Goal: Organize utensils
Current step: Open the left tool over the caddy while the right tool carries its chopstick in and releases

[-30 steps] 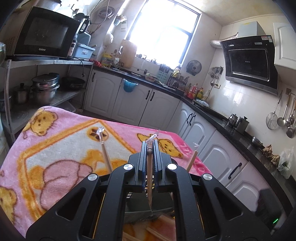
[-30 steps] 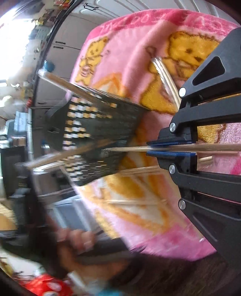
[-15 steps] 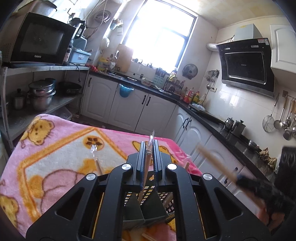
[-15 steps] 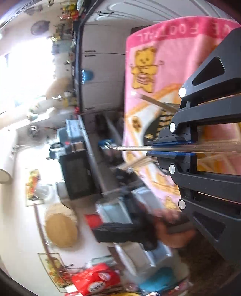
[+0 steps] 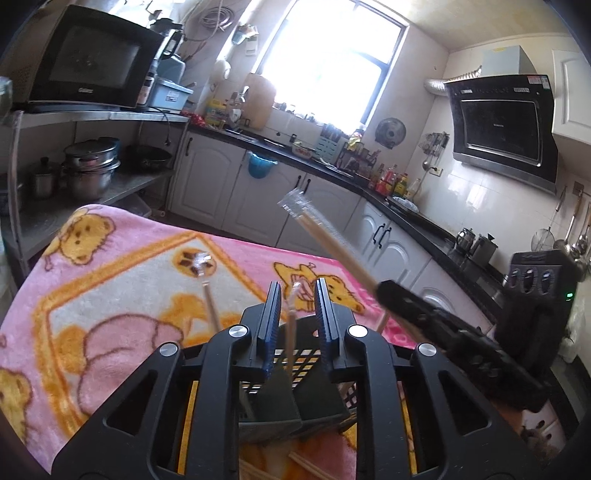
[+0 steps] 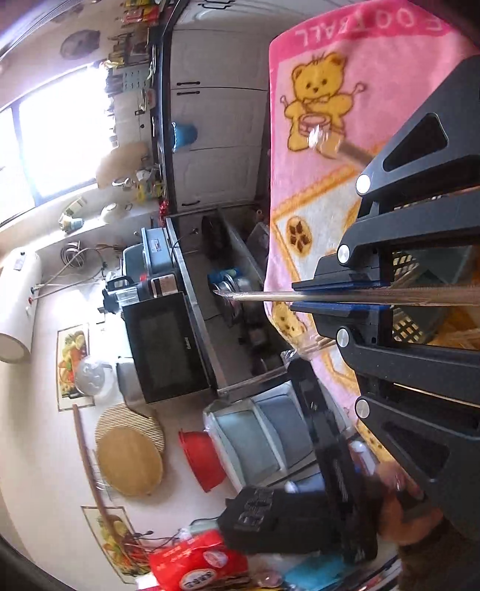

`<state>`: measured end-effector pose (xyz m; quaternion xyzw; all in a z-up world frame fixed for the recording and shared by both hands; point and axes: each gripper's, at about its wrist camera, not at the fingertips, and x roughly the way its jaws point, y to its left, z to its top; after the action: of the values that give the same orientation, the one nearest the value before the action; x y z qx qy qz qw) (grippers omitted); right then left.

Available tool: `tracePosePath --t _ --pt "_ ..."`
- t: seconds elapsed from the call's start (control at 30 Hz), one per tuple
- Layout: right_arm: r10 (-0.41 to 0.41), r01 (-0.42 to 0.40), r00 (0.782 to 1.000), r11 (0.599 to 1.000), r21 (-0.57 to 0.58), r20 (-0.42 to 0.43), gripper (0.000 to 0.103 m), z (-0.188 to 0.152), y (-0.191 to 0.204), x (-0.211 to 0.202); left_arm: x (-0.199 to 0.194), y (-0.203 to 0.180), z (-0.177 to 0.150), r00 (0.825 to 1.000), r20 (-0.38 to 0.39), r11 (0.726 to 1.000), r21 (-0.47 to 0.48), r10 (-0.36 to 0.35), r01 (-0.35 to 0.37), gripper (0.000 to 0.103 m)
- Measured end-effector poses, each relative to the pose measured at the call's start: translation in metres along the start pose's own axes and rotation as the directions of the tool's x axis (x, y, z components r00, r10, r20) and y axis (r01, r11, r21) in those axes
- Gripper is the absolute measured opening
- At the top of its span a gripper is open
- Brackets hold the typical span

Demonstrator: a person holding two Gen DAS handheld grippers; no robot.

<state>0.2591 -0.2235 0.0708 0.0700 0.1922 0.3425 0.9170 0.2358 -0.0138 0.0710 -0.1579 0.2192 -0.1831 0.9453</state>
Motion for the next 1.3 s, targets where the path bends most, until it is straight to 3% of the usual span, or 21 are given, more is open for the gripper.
tracePosePath --t 0.27,0.4,0.73,1.07,1.3 --pt "0.004 -0.004 0.999 1.0 0.01 -0.034 0.006 -0.009 0.013 0.034 -0.007 0.017 -0.006 1.0 0.003 0.999 -0.033 0.023 -0.023 0.017" --pt "-0.052 0.05 0.996 0.998 -0.029 -0.07 0.006 -0.018 0.02 0.047 -0.007 0.017 -0.009 1.0 -0.004 0.999 -0.035 0.024 -0.024 0.017" --pt "-0.099 0.089 0.987 0.993 -0.083 -0.13 0.006 -0.036 0.025 0.048 -0.008 0.017 -0.014 1.0 -0.01 0.999 -0.037 0.016 -0.016 0.02" --pt "-0.133 0.112 0.975 0.986 -0.122 -0.179 0.023 -0.045 0.024 0.034 -0.007 0.014 -0.02 1.0 -0.023 0.999 -0.032 0.015 -0.016 0.02" --pt "-0.145 0.124 0.973 0.985 -0.119 -0.182 0.029 -0.049 0.02 0.018 -0.011 0.012 -0.024 0.999 -0.029 0.999 -0.03 0.016 -0.017 0.029"
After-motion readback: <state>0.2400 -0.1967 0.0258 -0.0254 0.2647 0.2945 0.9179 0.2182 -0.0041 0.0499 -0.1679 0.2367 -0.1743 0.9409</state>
